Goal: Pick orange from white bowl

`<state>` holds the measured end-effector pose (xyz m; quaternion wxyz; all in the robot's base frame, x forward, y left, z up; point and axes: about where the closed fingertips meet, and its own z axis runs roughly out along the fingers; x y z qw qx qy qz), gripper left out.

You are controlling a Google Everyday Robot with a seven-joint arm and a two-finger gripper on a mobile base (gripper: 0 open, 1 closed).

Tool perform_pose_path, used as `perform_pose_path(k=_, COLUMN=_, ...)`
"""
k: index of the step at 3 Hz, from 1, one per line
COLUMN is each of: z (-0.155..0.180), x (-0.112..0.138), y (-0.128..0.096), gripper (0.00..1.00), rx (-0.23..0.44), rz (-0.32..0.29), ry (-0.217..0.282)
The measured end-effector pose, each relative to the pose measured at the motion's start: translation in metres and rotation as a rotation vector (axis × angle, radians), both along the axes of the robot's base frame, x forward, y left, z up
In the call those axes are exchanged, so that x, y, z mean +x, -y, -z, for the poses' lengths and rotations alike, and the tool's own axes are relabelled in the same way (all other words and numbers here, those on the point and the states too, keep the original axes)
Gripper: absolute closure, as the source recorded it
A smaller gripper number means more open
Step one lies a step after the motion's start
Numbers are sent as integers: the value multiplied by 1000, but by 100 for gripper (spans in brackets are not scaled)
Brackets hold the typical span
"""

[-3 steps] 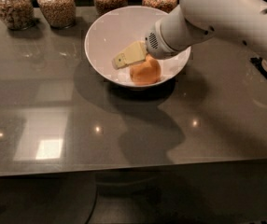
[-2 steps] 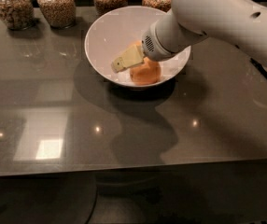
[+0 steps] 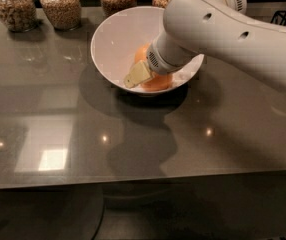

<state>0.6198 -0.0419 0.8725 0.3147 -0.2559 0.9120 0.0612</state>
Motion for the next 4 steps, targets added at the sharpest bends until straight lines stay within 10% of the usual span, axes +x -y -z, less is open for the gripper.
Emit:
perform_pose_path(k=1, z=8, x=1, y=6, gripper=18, rx=-45, rz=13, ry=7)
perform_pose_path(k=4, z=5, x=1, y=22, gripper=84, rx=-92, rz=25, ry=68)
